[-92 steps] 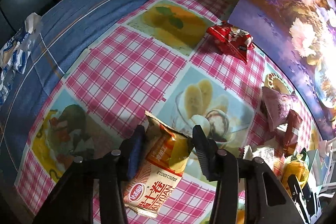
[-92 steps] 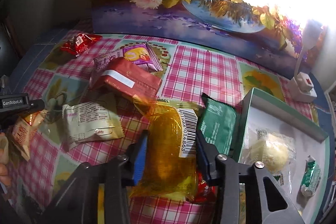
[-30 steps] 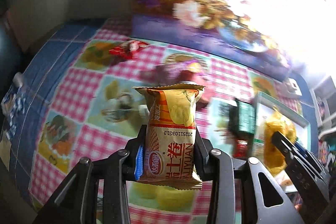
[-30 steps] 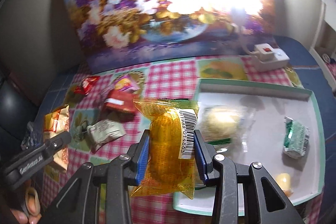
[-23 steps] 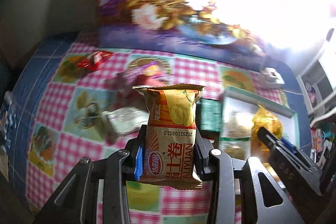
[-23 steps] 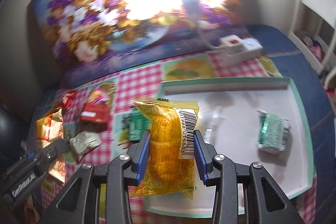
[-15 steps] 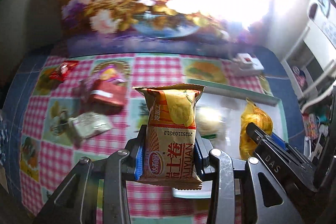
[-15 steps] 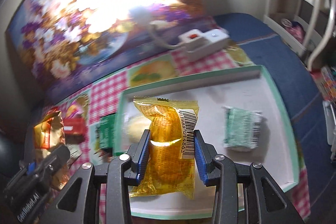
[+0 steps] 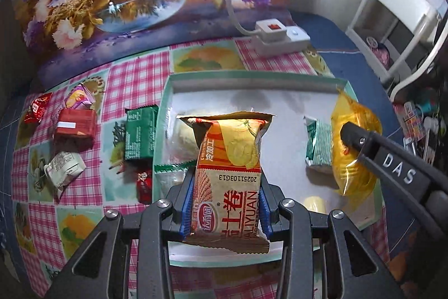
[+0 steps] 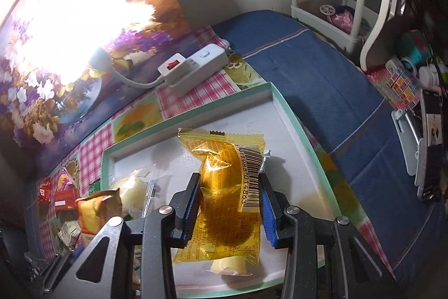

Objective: Organize snacks
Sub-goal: 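Carry the yellow bun bag and orange-wrapped roll over the white tray with both grippers, then open the right gripper to release the bun bag while the left releases the roll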

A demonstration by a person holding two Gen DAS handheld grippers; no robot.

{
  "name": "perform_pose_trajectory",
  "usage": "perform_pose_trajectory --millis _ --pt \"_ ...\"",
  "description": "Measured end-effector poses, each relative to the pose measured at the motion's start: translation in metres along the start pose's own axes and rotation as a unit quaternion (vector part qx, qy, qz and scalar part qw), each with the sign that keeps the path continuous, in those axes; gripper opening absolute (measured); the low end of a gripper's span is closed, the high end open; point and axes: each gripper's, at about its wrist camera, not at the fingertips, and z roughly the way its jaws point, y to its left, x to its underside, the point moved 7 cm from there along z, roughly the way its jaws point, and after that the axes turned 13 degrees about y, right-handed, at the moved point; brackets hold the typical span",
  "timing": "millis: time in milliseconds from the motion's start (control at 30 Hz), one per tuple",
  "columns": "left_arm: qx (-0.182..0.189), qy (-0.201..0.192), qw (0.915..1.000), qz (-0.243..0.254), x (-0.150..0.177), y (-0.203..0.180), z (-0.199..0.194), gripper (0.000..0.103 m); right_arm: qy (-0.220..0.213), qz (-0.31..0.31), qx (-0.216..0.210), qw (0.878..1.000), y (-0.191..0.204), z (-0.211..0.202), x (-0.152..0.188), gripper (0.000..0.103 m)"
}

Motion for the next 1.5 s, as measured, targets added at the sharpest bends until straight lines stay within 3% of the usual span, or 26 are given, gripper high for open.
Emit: perform_pose_trajectory --millis 333,533,800,967,1133,1500 --pt "0.012 0.013 0.9998 0.007 0.006 -0.008 0.01 0.042 0.014 -0.006 -0.008 1.0 0.005 0.005 0.003 0.042" --pt "0.02 0.005 0.9998 0.003 0.004 -0.006 0.005 0.061 0.022 -0.013 -0.009 1.0 0.01 0.01 0.004 0.042" --pt "0.011 0.005 0.9995 -0.028 0.003 0.014 0.002 0.069 0.035 -0.023 -0.008 0.999 0.016 0.016 0.007 0.043" --pt "0.001 0.005 0.9985 -0.055 0.004 0.033 0.002 0.079 0.046 -0.032 -0.013 0.998 0.023 0.023 0.01 0.044" --pt "-0.001 0.005 0.9964 -0.085 0.004 0.051 0.004 0.08 0.049 -0.042 -0.007 0.998 0.028 0.025 0.012 0.044" --pt "-0.026 -0.012 0.9854 -0.168 0.005 0.106 -0.002 0.092 0.06 -0.064 0.001 0.996 0.035 0.03 0.015 0.065"
